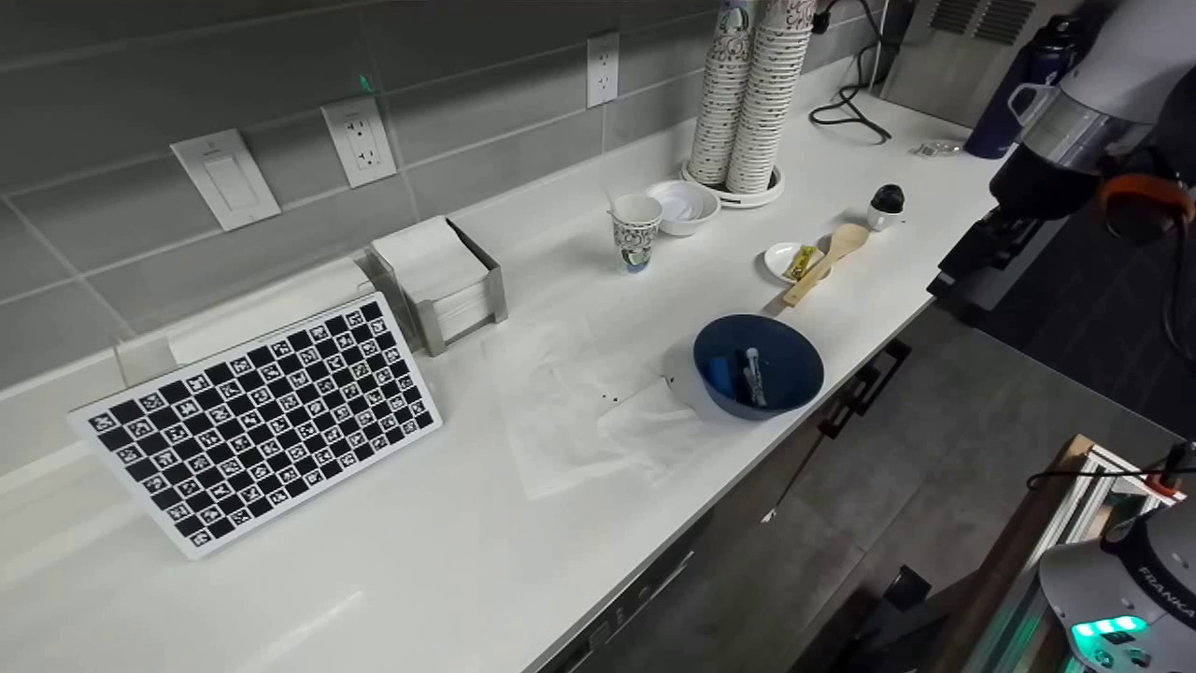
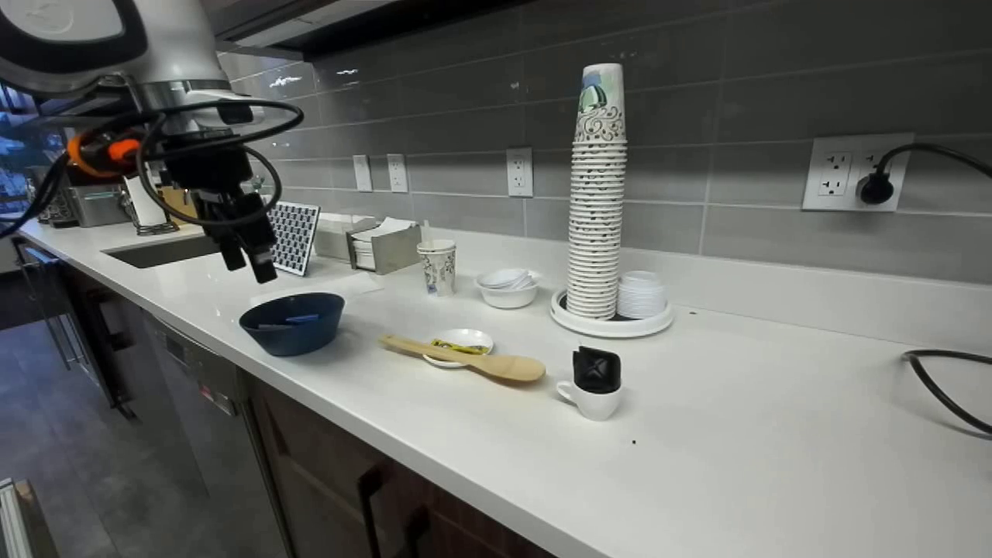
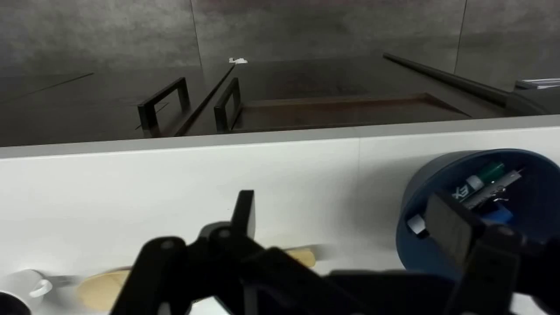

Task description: Pick up the brown sachets, then place them in the cup

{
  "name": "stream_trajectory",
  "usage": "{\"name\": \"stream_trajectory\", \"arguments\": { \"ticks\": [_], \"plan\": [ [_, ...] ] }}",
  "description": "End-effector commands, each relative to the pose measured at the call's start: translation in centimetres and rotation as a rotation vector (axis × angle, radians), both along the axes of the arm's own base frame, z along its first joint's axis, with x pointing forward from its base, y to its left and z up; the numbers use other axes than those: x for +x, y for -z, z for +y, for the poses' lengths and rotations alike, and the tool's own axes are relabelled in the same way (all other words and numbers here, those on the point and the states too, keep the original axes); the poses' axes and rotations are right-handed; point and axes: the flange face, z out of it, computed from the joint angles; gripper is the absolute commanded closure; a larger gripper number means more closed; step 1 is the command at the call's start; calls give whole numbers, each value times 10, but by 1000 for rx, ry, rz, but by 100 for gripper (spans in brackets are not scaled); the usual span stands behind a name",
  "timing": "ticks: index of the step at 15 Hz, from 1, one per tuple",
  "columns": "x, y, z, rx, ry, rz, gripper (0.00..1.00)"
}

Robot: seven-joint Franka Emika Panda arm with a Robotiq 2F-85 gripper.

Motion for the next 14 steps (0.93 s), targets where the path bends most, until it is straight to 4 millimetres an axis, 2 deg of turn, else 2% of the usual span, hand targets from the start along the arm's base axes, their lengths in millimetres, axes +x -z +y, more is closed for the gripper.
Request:
{"name": "stream_trajectory", "arguments": {
  "ticks": [1,2,6,10,11,12,14],
  "plan": [
    [12,1,-1,-35,79,0,0],
    [22,3,-1,-47,130,-16,0],
    [82,20,-9,-78,318,-124,0],
    [130,54,-37,-191,484,-95,0],
    [97,38,-25,-153,413,-116,0],
    [105,47,-29,-157,427,-98,0],
    [106,50,-30,-152,424,-89,0]
  ]
}}
